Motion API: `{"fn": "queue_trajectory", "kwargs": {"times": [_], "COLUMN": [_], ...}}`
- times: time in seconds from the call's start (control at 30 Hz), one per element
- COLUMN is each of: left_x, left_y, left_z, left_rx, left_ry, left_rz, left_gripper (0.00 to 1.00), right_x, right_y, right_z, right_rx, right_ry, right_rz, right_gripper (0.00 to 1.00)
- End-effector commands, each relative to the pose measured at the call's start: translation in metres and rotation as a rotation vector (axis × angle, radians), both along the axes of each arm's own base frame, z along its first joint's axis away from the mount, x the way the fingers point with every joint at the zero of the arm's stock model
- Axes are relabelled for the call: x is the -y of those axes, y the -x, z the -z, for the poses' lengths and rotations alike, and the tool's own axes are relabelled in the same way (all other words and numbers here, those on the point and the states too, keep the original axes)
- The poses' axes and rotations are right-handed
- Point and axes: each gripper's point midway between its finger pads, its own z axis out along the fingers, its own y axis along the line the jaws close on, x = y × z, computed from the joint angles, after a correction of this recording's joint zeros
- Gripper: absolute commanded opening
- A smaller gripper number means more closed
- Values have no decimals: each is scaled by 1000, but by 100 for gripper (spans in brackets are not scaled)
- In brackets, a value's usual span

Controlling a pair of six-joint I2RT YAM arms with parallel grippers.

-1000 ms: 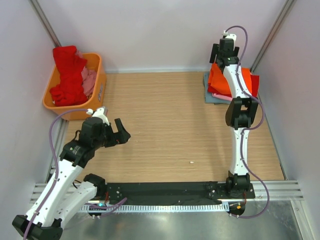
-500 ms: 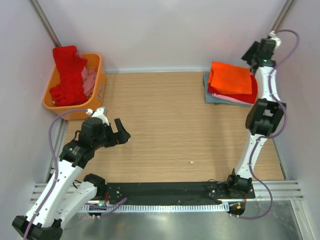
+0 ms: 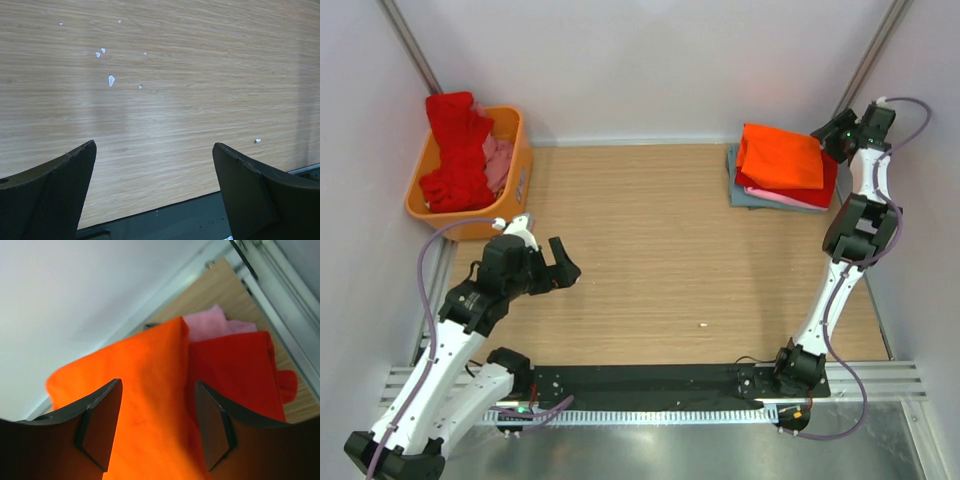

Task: Fold and stack the t-shirts
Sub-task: Neatly place the folded tshirt to the corner

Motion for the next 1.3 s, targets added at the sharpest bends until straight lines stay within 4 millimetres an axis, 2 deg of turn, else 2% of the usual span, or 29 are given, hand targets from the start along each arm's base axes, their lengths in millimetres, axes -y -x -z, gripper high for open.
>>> {"fn": "queue_trajectory", "kwargs": {"times": [0.0, 0.23, 0.33, 0.6, 0.7, 0.73, 0.83, 0.87, 0.97, 1.03, 1.07, 1.2, 1.27], "left_x": [0, -1, -1, -1, -1, -1, -1, -1, -1, -1, -1, 0, 0], "left_y": [-5, -6, -6, -7, -7, -6, -7, -6, -6, -6, -6, -6, -6], "left_z": [-2, 0, 0, -1, -1, 0, -1, -1, -1, -1, -1, -1, -1], "left_rx": [19, 12, 10, 13, 14, 11, 14, 12, 14, 15, 15, 14, 13], "left_ry": [1, -3, -2, -1, -1, -1, -1, 1, 1, 2, 2, 4, 3], "left_rz": [-3, -8, -7, -9, -9, -8, -9, -6, -6, -6, -6, -4, -4], "left_gripper": [100, 100, 100, 100, 100, 100, 100, 100, 100, 100, 100, 100, 99], "right_x": [6, 6, 1, -17, -25, -26, -26, -24, -18, -11, -9, 3, 4], "right_y": [-5, -5, -7, -13, -13, -13, -11, -9, -3, 4, 9, 25, 28], "right_z": [-4, 21, 21, 2, 1, 2, -8, -4, -28, -30, -41, -60, -62], "right_rx": [32, -3, 7, 66, 72, 71, 89, 82, 109, 94, 106, 116, 116], "right_ry": [-38, -38, -42, -68, -84, -86, -79, -69, -31, 3, 21, 90, 99], "right_rz": [6, 6, -5, -63, -85, -87, -81, -63, -28, 16, 34, 115, 125], "right_gripper": [66, 66, 62, 44, 31, 19, 2, 1, 1, 1, 1, 1, 1]}}
